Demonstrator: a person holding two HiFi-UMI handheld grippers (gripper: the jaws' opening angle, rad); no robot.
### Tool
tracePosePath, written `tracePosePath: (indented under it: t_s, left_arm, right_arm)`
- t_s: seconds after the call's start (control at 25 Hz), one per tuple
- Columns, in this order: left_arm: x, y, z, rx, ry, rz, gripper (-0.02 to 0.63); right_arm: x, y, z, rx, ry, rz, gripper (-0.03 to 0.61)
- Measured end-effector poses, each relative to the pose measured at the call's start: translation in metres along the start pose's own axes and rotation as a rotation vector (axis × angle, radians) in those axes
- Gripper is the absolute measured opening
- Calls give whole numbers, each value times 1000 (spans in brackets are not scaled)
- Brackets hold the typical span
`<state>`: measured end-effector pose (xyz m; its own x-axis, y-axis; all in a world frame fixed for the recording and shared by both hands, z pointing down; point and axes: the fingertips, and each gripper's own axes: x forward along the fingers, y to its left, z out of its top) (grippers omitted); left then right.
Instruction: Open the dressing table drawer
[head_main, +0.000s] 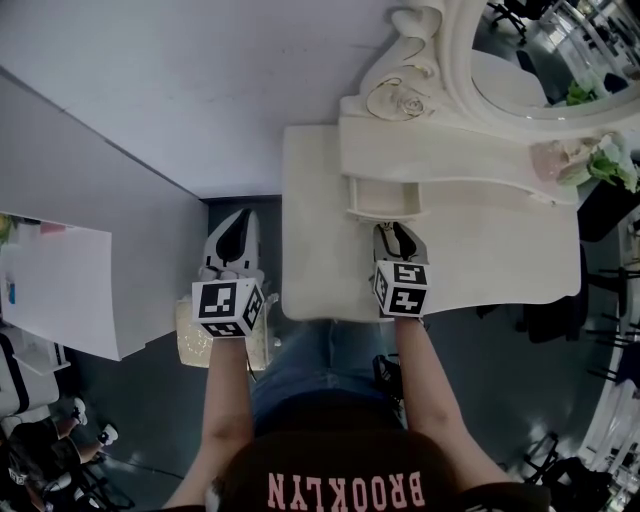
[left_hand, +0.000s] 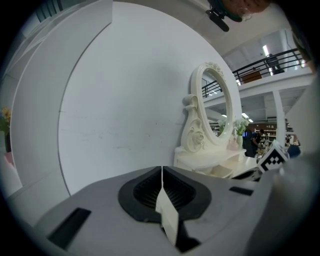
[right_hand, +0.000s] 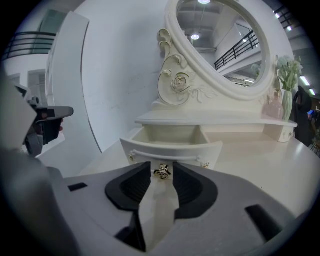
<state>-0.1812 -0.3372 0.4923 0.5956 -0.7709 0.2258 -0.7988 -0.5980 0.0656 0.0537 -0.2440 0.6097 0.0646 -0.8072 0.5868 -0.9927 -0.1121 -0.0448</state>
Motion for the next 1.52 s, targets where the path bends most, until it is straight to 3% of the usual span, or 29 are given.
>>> tracePosePath:
  t_s: [0.32,0.8,1.12,1.52]
  left_arm:
    - [1,-5,17,8,-17,7,8]
    - [10,-14,47,14,-43,18,8]
    - [9,-10,73,21,-98,54,8]
    - [8,-19,120,65,-200,51,8]
  right_arm:
    - [-11,-5,10,0,13,9,114]
    - [-25,-16,64,-21,-59,19,85]
    - [-38,-17,112,-78,-158,31,3]
    - [-74,-31,189,-111,-363,83,0]
